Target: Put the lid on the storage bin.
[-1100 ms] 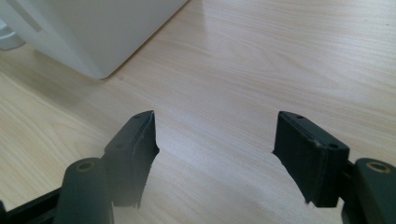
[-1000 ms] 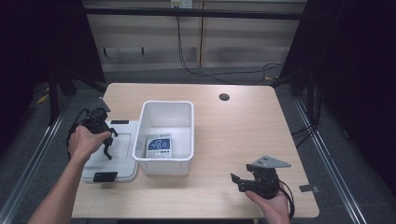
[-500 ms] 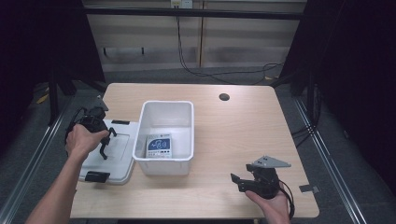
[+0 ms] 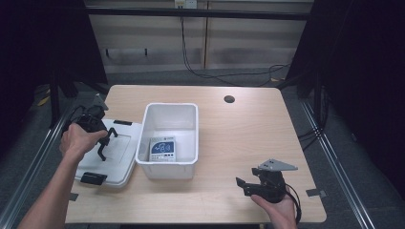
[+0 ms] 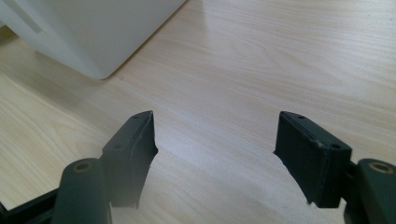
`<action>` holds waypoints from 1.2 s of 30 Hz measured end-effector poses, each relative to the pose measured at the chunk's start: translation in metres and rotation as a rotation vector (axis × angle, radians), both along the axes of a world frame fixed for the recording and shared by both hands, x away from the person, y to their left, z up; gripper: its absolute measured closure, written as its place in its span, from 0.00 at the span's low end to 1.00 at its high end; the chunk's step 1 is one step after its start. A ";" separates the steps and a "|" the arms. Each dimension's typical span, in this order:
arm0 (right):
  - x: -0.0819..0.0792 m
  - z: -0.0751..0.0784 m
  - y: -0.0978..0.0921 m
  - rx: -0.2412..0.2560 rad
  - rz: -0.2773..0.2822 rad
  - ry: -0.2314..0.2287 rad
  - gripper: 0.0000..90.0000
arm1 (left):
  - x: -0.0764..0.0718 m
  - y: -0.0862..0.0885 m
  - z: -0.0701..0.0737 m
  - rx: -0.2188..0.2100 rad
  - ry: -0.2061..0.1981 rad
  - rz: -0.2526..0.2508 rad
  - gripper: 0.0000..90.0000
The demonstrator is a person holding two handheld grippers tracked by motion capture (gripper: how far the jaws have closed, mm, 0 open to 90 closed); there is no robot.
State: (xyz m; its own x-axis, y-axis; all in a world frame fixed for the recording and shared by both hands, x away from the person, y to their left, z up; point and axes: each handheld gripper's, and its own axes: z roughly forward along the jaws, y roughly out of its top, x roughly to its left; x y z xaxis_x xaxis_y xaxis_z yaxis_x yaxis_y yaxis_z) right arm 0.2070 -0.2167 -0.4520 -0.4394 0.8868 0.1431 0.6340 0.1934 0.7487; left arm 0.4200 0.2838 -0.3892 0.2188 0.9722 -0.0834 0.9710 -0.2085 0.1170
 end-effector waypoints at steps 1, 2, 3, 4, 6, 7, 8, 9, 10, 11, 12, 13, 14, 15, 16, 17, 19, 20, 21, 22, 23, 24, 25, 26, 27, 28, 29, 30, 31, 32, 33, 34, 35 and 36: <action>0.000 0.000 0.000 0.001 0.000 0.001 0.31 | -0.001 0.002 0.003 0.002 -0.002 0.000 0.94; 0.000 0.000 0.000 0.002 -0.002 0.002 0.31 | -0.001 0.002 0.003 0.002 -0.002 0.000 0.94; 0.000 0.000 0.000 0.002 -0.002 0.002 0.31 | -0.001 0.004 0.005 0.001 -0.003 -0.003 0.94; 0.000 0.000 0.000 0.004 -0.003 0.002 0.31 | -0.002 0.005 0.007 -0.002 -0.006 -0.004 0.94; 0.000 0.000 0.000 0.007 -0.006 0.004 0.31 | -0.002 0.010 0.015 -0.011 -0.016 0.007 0.94; 0.000 0.000 0.000 0.007 -0.006 0.004 0.31 | -0.002 0.011 0.017 -0.012 -0.019 0.014 0.94; 0.000 0.000 0.000 0.007 -0.006 0.004 0.31 | -0.002 0.011 0.017 -0.012 -0.019 0.014 0.94; 0.000 0.000 0.000 0.007 -0.006 0.005 0.31 | -0.003 0.014 0.021 -0.011 -0.024 0.010 0.94; 0.000 0.000 0.000 0.007 -0.006 0.005 0.31 | -0.003 0.015 0.022 -0.017 -0.025 0.007 0.94; 0.000 0.000 0.000 0.007 -0.006 0.005 0.31 | -0.004 0.016 0.023 -0.019 -0.023 0.004 0.94; 0.000 0.000 0.000 0.004 -0.007 0.005 0.31 | -0.005 0.017 0.024 -0.021 -0.022 -0.005 0.94; 0.000 0.000 0.000 0.006 -0.006 0.006 0.31 | -0.005 0.018 0.026 -0.025 -0.019 -0.013 0.94; 0.000 0.000 0.000 0.006 -0.006 0.006 0.31 | -0.005 0.018 0.026 -0.025 -0.019 -0.013 0.94; 0.000 0.000 0.000 0.004 -0.009 0.003 0.31 | -0.006 0.019 0.027 -0.028 -0.012 -0.022 0.94; 0.000 0.000 0.000 0.004 -0.009 0.003 0.31 | -0.006 0.019 0.027 -0.028 -0.012 -0.022 0.94; 0.000 0.000 0.000 0.005 -0.008 0.000 0.31 | -0.007 0.019 0.030 -0.026 -0.022 -0.015 0.94; 0.000 0.000 0.000 0.006 -0.014 0.007 0.31 | -0.007 0.019 0.032 -0.027 -0.026 -0.013 0.94; 0.000 0.000 0.000 0.006 -0.014 0.007 0.31 | -0.007 0.019 0.032 -0.027 -0.026 -0.013 0.94; 0.000 0.000 -0.001 0.005 -0.015 0.006 0.31 | -0.007 0.019 0.034 -0.028 -0.024 -0.018 0.94; 0.000 0.000 -0.001 0.005 -0.015 0.006 0.31 | -0.007 0.019 0.035 -0.026 -0.027 -0.021 0.94; 0.000 0.000 -0.001 0.006 -0.015 0.007 0.31 | -0.007 0.018 0.037 -0.024 -0.031 -0.019 0.94; 0.000 0.000 -0.001 0.006 -0.016 0.008 0.31 | -0.007 0.019 0.039 -0.033 -0.034 -0.025 0.94; 0.000 0.000 -0.001 0.006 -0.016 0.008 0.31 | -0.007 0.019 0.039 -0.033 -0.034 -0.025 0.94; 0.000 0.000 -0.001 0.006 -0.017 0.007 0.31 | -0.008 0.018 0.041 -0.030 -0.037 -0.025 0.94; 0.000 0.000 -0.001 0.006 -0.014 0.009 0.31 | -0.008 0.019 0.042 -0.037 -0.032 -0.033 0.94; 0.000 0.000 -0.001 0.006 -0.014 0.009 0.30 | -0.008 0.020 0.045 -0.037 -0.039 -0.029 0.94; 0.000 0.000 -0.001 0.007 -0.014 0.010 0.30 | -0.009 0.021 0.046 -0.041 -0.039 -0.026 0.94; 0.000 0.000 -0.001 0.007 -0.015 0.010 0.30 | -0.009 0.021 0.046 -0.041 -0.039 -0.026 0.94; 0.000 0.000 -0.001 0.007 -0.015 0.010 0.30 | -0.009 0.022 0.049 -0.041 -0.041 -0.023 0.94; 0.000 0.000 -0.001 0.007 -0.015 0.010 0.30 | -0.009 0.022 0.049 -0.041 -0.041 -0.023 0.94; 0.000 0.000 -0.001 0.007 -0.015 0.011 0.30 | -0.009 0.023 0.051 -0.037 -0.043 -0.022 0.94; 0.000 0.000 -0.001 0.006 -0.015 0.011 0.30 | -0.009 0.023 0.052 -0.029 -0.048 -0.021 0.94; 0.000 0.000 -0.001 0.006 -0.016 0.012 0.30 | -0.009 0.023 0.054 -0.041 -0.051 -0.013 0.94; 0.000 0.000 -0.001 0.006 -0.016 0.012 0.30 | -0.009 0.023 0.054 -0.041 -0.051 -0.013 0.94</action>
State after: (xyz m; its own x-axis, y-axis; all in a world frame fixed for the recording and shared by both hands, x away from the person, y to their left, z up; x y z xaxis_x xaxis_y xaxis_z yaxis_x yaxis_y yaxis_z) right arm 0.2074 -0.2172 -0.4522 -0.4238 0.8926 0.1537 0.6456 0.1786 0.7425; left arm 0.4107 0.3069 -0.3353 0.2366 0.9652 -0.1114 0.9608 -0.2154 0.1748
